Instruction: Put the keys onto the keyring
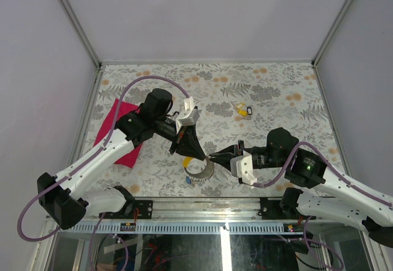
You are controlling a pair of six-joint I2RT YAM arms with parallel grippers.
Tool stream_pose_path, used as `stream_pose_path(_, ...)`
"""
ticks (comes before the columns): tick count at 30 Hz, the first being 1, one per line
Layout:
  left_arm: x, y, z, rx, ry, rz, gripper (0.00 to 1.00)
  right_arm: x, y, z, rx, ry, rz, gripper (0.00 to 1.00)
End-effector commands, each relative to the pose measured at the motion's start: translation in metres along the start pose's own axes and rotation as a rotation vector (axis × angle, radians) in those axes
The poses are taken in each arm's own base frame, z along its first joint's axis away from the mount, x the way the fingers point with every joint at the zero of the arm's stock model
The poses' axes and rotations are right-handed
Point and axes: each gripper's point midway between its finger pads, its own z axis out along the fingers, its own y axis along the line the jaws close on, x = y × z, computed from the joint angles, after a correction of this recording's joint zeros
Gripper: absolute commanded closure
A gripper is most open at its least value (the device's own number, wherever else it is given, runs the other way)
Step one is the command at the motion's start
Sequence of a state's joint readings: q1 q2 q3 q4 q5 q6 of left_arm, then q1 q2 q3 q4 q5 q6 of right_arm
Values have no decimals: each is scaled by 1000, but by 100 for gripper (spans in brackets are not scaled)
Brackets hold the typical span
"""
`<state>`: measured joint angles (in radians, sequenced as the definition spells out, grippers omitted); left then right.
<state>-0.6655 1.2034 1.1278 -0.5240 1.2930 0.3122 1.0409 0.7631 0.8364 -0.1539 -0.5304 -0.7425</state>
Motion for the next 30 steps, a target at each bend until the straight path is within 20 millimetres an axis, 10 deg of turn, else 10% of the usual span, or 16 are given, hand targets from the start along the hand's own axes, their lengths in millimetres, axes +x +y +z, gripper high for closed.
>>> stream_pose_path(1, -15, -6, -3, 23, -22, 59, 100, -4, -10, -4, 40, 13, -26, 80)
stream_pose_path(30, -16, -6, -4, 3, -14, 90, 88, -9, -14, -6, 27, 103, 264, 100)
